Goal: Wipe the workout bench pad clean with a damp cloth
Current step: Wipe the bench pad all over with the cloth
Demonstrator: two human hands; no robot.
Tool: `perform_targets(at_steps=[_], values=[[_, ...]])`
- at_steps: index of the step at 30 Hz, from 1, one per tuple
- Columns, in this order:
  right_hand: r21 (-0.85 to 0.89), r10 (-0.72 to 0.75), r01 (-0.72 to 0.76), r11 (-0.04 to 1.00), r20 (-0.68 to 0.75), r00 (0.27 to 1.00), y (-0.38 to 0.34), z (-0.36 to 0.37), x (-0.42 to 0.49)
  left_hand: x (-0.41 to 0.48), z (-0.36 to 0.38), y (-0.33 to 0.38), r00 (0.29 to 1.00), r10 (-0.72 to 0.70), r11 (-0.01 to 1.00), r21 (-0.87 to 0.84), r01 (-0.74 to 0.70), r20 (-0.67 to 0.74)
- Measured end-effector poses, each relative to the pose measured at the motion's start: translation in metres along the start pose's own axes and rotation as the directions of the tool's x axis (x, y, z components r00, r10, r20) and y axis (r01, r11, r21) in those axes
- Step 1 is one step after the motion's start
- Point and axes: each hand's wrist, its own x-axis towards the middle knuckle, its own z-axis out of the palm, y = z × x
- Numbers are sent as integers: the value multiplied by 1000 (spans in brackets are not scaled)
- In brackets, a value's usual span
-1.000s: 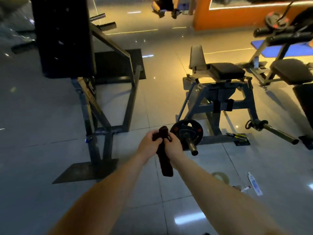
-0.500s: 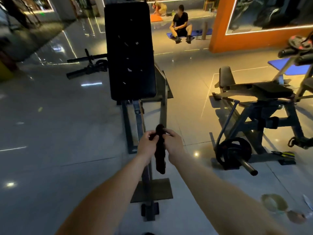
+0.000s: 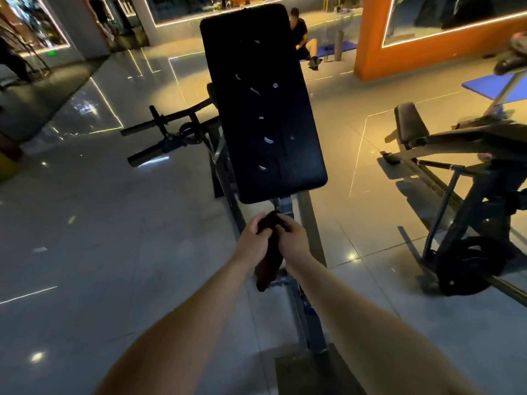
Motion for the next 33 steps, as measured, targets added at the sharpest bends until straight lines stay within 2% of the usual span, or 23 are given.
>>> perform_targets(at_steps=[4, 8, 13, 16, 17, 19, 22, 24, 26, 27, 29, 31, 33], values=[[23, -49, 54, 998, -182, 982, -14, 46, 46, 45, -46, 9, 998, 36, 999, -4, -36, 51], [-19, -117, 118, 993, -361, 925, -18, 84, 103, 106, -85, 3, 991, 76, 985, 149, -93, 114], [-215, -223, 132, 968, -489, 843, -21, 136, 176, 195, -127, -4, 959, 122, 943, 273, -192, 254], [-310, -271, 119, 943, -514, 814, -26, 171, 219, 252, -149, -2, 912, 206, 903, 292, -317, 355], [-351, -295, 128, 928, -477, 828, -25, 181, 232, 269, -154, 0, 891, 260, 865, 320, -386, 372], [-432, -346, 166, 886, -381, 857, -17, 197, 256, 303, -159, 6, 842, 381, 726, 439, -529, 383], [-590, -432, 170, 789, -336, 837, -1, 204, 277, 342, -155, 19, 712, 542, 388, 619, -683, 446], [-701, -493, 130, 701, -345, 798, 6, 189, 290, 360, -145, 27, 625, 577, 218, 638, -739, 527], [-698, -499, 39, 715, -470, 728, 5, 158, 305, 377, -136, 26, 607, 548, 136, 655, -744, 575], [-625, -449, -12, 781, -573, 685, 1, 139, 311, 384, -132, 21, 601, 543, 101, 665, -740, 587], [-369, -242, -84, 926, -748, 618, -10, 105, 316, 394, -129, 10, 569, 566, 24, 678, -735, 597], [-226, -133, -93, 970, -806, 577, -13, 93, 315, 398, -128, 2, 547, 582, -14, 680, -733, 601], [-295, -192, -81, 952, -782, 592, -5, 111, 307, 399, -127, 1, 539, 588, -13, 674, -739, 603]])
